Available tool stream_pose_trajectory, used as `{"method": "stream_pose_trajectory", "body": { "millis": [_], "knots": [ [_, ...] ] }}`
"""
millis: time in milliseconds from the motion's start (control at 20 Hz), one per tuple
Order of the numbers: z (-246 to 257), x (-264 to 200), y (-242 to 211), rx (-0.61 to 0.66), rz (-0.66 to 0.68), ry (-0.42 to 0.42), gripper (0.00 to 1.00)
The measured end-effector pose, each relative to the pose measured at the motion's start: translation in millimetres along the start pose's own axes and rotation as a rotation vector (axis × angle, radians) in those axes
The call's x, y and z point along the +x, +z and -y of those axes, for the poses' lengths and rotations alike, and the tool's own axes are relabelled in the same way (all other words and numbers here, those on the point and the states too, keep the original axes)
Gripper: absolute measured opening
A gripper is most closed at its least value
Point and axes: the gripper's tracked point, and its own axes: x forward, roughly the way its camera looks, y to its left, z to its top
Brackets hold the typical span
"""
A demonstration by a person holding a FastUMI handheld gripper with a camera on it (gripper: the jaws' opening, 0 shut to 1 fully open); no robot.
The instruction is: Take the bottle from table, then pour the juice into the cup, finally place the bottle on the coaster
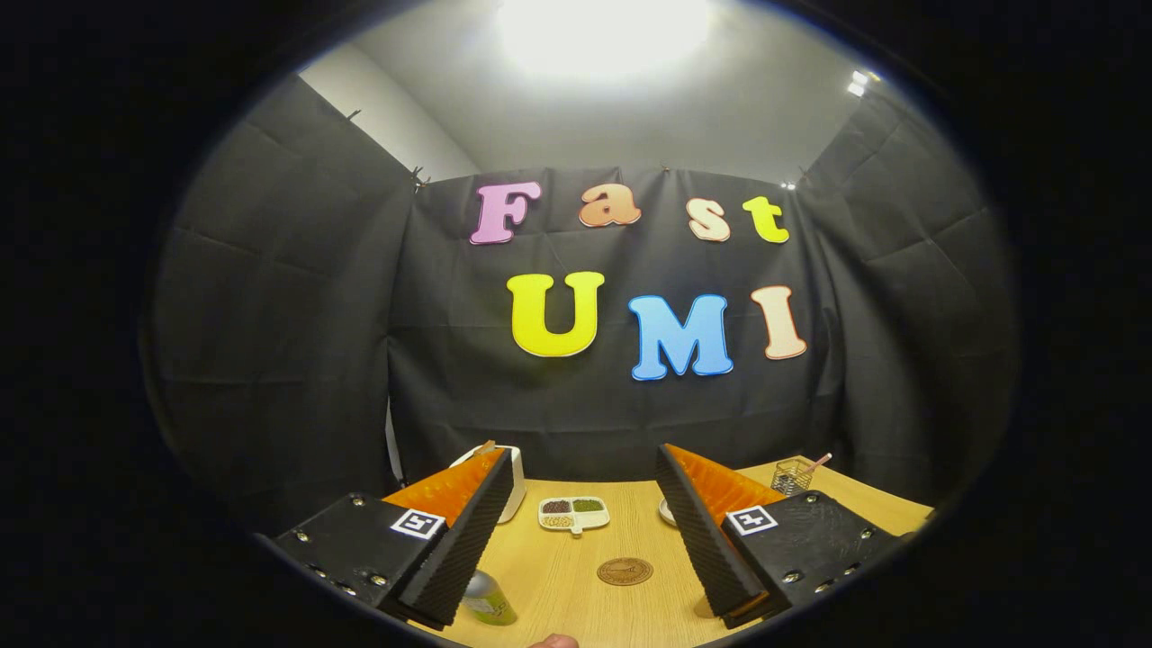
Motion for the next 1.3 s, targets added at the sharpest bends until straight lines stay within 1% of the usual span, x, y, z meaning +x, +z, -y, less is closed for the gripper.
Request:
{"method": "stream_pose_trajectory", "body": {
  "millis": [400, 900, 1050, 1300],
  "knots": [
    [-21, 7, -15, -0.007, 0.026, 0.011, 0.98],
    [-78, 23, -82, -0.023, -0.052, 0.057, 0.98],
    [-95, 26, -108, -0.032, -0.088, 0.077, 0.98],
    [-109, 30, -152, -0.016, -0.157, 0.076, 0.98]
  ]
}}
